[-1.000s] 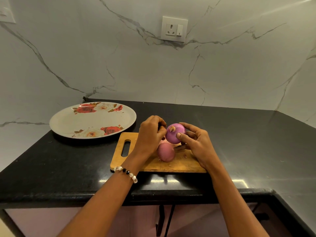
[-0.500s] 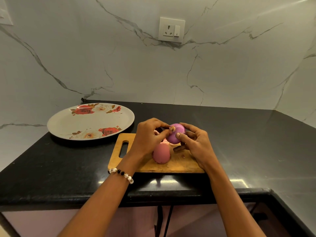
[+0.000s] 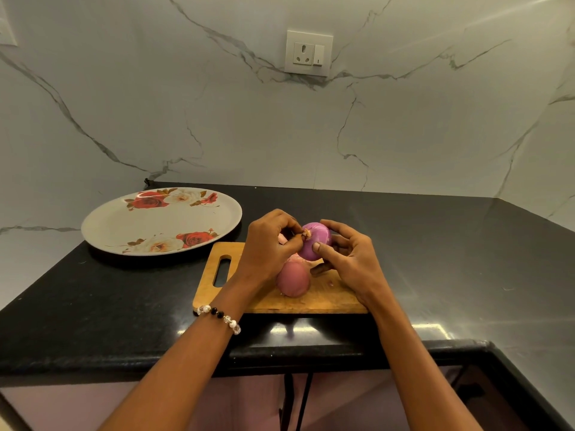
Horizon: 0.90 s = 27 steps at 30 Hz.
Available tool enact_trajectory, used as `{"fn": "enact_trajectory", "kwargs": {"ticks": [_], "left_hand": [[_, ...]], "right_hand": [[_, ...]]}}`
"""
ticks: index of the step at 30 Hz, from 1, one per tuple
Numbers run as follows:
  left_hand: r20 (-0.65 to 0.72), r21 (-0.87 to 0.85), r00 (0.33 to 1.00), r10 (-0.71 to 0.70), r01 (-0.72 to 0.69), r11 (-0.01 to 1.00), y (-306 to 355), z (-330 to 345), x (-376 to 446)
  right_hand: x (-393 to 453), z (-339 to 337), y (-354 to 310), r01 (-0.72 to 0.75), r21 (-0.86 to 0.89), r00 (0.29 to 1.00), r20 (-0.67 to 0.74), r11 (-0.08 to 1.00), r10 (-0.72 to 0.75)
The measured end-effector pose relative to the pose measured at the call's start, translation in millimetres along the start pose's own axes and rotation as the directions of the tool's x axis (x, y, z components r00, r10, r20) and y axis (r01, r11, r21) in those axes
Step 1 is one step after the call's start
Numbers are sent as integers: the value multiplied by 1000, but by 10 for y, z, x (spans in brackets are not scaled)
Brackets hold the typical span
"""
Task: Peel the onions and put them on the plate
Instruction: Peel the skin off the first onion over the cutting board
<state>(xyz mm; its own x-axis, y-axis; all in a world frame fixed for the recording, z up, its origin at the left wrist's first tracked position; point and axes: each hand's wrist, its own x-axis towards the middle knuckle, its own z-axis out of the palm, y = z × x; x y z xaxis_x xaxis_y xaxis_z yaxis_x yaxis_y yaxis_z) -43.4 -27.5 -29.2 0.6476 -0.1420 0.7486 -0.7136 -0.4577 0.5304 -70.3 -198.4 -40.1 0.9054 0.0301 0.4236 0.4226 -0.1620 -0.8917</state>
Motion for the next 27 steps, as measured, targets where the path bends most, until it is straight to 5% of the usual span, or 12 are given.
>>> {"fn": "enact_trajectory", "kwargs": {"ticks": [11, 27], "left_hand": [[83, 67, 996, -25, 20, 998, -19, 24, 5], [21, -4, 1000, 2, -2, 1000, -14, 19, 3]], "right_hand": [[34, 30, 42, 68, -136, 997, -12, 988, -70], [-20, -35, -28, -60, 83, 995, -75, 995, 66]]}}
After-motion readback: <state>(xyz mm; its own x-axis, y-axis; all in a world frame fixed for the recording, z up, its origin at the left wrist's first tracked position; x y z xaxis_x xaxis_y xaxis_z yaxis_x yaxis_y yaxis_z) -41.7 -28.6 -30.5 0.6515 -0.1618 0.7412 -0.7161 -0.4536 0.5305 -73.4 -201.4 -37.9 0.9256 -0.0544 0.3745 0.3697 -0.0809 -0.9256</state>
